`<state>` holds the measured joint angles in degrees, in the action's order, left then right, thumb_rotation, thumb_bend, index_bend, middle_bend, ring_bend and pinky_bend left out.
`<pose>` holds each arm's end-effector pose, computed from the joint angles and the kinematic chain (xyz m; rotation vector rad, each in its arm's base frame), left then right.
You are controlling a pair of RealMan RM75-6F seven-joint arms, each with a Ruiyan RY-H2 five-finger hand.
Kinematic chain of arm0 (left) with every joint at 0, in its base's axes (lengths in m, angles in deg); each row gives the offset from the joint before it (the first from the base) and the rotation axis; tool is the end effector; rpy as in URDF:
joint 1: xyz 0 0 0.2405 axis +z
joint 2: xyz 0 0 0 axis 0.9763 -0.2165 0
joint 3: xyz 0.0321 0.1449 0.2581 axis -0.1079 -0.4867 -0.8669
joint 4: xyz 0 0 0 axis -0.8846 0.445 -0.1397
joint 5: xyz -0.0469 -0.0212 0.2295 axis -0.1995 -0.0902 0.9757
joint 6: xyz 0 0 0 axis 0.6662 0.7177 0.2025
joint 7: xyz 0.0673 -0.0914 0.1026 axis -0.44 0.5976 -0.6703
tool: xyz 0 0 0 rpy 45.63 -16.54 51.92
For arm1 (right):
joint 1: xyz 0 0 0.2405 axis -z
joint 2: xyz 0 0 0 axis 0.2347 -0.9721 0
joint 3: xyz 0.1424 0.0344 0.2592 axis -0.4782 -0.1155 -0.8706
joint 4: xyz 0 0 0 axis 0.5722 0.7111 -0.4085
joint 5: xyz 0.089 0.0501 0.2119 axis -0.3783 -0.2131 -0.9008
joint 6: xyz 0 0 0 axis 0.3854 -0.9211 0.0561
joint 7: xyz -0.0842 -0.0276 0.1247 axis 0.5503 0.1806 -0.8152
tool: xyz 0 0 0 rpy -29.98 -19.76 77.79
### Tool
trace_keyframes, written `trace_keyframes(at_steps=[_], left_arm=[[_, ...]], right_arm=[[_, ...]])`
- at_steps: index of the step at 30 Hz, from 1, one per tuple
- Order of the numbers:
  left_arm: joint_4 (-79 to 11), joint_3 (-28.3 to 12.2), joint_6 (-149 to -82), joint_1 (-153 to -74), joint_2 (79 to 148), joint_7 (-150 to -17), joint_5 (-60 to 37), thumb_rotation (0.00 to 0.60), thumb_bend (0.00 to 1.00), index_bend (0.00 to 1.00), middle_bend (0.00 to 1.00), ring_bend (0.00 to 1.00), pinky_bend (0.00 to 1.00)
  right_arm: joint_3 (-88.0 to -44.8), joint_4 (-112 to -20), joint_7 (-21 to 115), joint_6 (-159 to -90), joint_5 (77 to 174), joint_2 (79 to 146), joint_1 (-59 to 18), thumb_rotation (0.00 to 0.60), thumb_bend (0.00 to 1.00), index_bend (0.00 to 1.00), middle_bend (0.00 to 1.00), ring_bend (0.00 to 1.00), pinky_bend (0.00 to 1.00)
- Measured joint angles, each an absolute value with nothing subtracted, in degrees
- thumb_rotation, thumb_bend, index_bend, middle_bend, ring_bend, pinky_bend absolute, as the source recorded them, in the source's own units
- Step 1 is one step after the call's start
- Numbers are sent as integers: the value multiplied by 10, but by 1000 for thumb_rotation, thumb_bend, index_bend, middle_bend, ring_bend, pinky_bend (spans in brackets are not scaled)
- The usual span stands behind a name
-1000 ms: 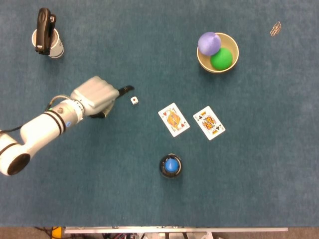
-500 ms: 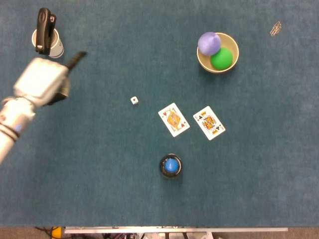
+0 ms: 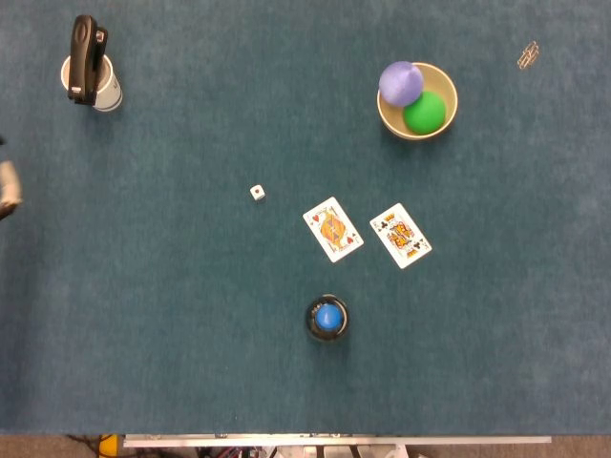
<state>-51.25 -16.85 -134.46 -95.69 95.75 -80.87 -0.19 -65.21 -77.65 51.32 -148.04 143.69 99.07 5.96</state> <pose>-0.3530 0.2657 0.1478 -1.3500 -0.9485 -0.9253 -0.3644 -0.2372 0.1587 1.2529 -0.7692 0.9430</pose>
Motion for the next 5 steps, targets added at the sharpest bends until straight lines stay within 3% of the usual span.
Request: trace_keyframes(at_steps=[5], left_arm=[[-512, -166, -1383, -912, 969, -819, -10, 228, 580, 0, 313, 236, 285]], right_arm=[[-649, -772, 510, -1480, 1439, 993, 62, 600, 301, 305, 254, 112, 253]])
